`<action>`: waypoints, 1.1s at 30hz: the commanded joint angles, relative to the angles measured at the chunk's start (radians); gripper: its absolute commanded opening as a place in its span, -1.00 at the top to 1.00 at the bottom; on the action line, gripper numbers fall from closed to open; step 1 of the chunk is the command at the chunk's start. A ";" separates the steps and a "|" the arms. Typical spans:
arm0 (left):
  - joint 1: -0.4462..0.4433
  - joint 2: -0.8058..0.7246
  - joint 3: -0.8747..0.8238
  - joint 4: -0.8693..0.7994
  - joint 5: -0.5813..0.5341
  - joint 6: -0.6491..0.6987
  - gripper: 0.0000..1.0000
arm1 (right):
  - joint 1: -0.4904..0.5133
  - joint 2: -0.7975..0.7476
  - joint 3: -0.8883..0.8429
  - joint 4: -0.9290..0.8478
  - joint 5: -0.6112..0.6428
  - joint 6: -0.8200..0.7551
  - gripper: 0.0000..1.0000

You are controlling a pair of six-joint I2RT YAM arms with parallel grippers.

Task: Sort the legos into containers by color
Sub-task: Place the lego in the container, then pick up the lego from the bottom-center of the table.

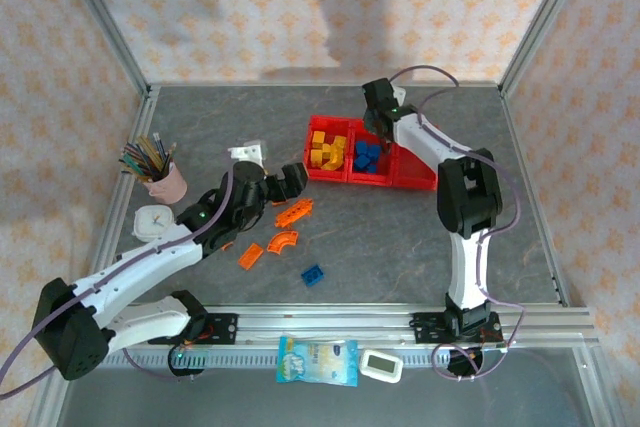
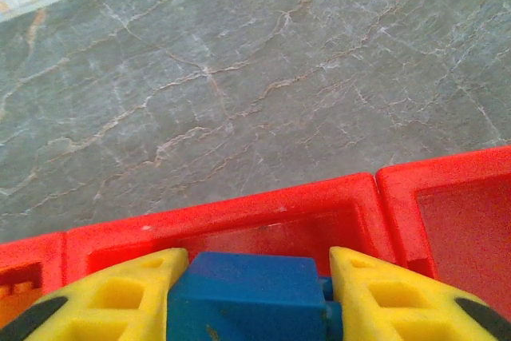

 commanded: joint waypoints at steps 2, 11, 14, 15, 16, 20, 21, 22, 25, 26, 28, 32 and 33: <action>0.012 0.021 0.052 0.027 -0.004 0.020 -0.98 | 0.000 0.023 0.042 0.006 0.027 -0.033 0.07; 0.018 0.033 0.042 0.041 -0.015 0.006 -0.98 | 0.000 -0.024 0.032 0.024 0.017 -0.061 -0.19; 0.022 0.044 0.052 0.033 0.007 -0.005 -0.98 | 0.004 -0.056 0.029 0.011 -0.013 -0.072 -0.19; 0.022 0.041 0.047 0.035 0.009 -0.015 -0.98 | 0.012 -0.078 0.016 0.015 -0.019 -0.077 -0.19; 0.022 0.036 0.044 0.038 0.010 -0.022 -0.98 | 0.020 -0.100 0.002 0.018 -0.024 -0.079 -0.20; 0.022 0.003 0.024 0.033 0.011 -0.034 -0.98 | 0.065 -0.208 -0.077 0.020 -0.046 -0.083 -0.26; 0.022 -0.006 0.021 0.028 0.008 -0.033 -0.98 | 0.076 -0.232 -0.104 0.020 -0.054 -0.081 -0.27; 0.022 -0.018 0.018 0.019 0.005 -0.033 -0.98 | 0.090 -0.260 -0.133 0.019 -0.066 -0.082 -0.29; 0.025 -0.053 0.005 -0.024 -0.008 -0.033 -0.99 | 0.131 -0.336 -0.228 0.017 -0.088 -0.061 -0.33; 0.025 -0.067 -0.001 -0.044 -0.015 -0.035 -0.98 | 0.146 -0.362 -0.262 0.016 -0.106 -0.057 -0.33; 0.027 -0.099 -0.020 -0.068 -0.018 -0.033 -0.98 | 0.187 -0.408 -0.320 0.011 -0.109 -0.053 -0.35; 0.031 -0.160 -0.047 -0.124 -0.027 -0.042 -0.98 | 0.279 -0.504 -0.435 0.010 -0.085 -0.046 -0.40; 0.032 -0.172 -0.050 -0.136 -0.027 -0.045 -0.98 | 0.297 -0.521 -0.458 0.009 -0.086 -0.043 -0.41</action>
